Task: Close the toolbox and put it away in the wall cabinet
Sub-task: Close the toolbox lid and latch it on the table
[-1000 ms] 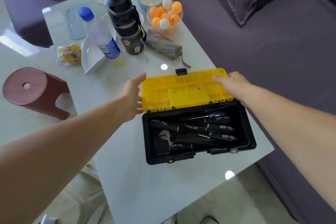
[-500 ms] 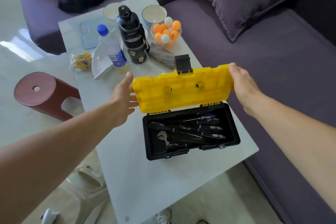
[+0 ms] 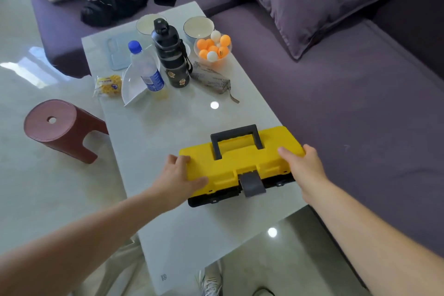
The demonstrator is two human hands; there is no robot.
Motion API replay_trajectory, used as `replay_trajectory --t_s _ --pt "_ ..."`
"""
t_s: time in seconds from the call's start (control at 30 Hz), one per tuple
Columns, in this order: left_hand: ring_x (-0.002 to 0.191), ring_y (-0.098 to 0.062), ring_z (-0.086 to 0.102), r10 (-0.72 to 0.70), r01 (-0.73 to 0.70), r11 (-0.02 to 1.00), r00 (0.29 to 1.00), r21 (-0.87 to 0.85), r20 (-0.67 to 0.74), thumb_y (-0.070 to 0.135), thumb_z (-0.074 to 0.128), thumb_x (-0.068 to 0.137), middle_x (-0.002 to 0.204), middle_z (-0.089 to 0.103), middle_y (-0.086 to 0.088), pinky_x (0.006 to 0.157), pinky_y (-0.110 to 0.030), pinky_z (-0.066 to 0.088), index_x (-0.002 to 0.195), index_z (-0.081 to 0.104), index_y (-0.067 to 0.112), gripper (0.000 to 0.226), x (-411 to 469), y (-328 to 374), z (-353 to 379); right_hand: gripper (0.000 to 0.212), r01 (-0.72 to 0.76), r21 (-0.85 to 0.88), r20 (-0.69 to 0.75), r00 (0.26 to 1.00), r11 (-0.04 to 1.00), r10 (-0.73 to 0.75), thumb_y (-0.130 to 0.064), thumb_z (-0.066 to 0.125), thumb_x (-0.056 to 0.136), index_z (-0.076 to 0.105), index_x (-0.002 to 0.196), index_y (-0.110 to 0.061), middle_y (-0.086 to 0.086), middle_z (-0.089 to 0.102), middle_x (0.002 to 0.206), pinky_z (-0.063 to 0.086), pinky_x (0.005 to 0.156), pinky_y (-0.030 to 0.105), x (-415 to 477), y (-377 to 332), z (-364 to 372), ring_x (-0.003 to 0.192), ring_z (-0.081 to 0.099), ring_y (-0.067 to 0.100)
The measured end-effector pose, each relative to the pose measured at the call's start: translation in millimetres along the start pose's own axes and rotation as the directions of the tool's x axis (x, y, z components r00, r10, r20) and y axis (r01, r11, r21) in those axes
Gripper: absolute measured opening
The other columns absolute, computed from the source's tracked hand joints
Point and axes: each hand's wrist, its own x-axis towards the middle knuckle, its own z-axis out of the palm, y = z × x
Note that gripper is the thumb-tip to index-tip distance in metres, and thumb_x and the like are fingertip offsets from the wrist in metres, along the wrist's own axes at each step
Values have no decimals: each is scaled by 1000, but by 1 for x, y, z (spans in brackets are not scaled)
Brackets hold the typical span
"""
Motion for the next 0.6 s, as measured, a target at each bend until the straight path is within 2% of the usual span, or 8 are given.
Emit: replay_trajectory --t_s 0.1,0.2,0.27,0.33,0.47,0.53,0.6 --pt "112 -27 45 107 -87 946 993 313 -48 69 64 67 134 36 -9 88 -36 43 130 38 14 87 6 2 8 78 -28 -4 16 999 1000 28 -45 67 82 28 145 -19 7 45 141 43 94 46 3 14 1 117 49 28" --pt "138 -32 28 212 -167 860 976 483 -41 70 69 61 152 27 -15 109 -41 29 133 38 7 100 17 4 16 77 -31 -77 19 999 997 32 -47 62 85 26 147 -21 7 40 148 37 101 48 4 26 1 130 42 32" --pt "143 -31 23 241 -198 824 970 532 -13 66 74 60 156 25 -13 113 -40 25 135 36 5 104 22 9 21 75 -31 -108 37 999 994 35 -48 58 87 24 148 -22 5 33 153 34 102 47 3 32 0 135 37 31" --pt "137 -29 32 247 -202 821 969 534 -13 63 77 57 151 33 -12 108 -39 32 133 38 6 103 26 12 21 73 -35 -114 32 999 993 39 -48 56 88 24 149 -22 5 31 155 33 101 47 1 35 -2 136 34 31" --pt "127 -29 42 279 -220 776 960 591 -9 69 75 53 142 42 -9 103 -39 36 134 36 12 106 28 13 19 68 -126 -131 -180 978 983 101 -42 60 87 32 144 -16 12 37 147 37 82 43 -14 40 1 122 46 36" --pt "128 -31 42 309 -235 755 951 612 -17 71 74 50 145 39 -11 105 -40 32 144 23 14 121 29 16 17 60 -103 -202 -305 952 974 37 -37 61 86 40 138 -14 14 42 140 41 78 43 -28 47 8 109 53 35" --pt "135 -34 35 381 -302 729 924 614 2 69 77 48 154 25 -14 110 -43 27 149 2 18 136 33 21 16 50 -2 -229 -322 944 973 -74 -32 62 87 46 132 -14 11 48 134 42 76 39 -46 56 17 102 56 29"
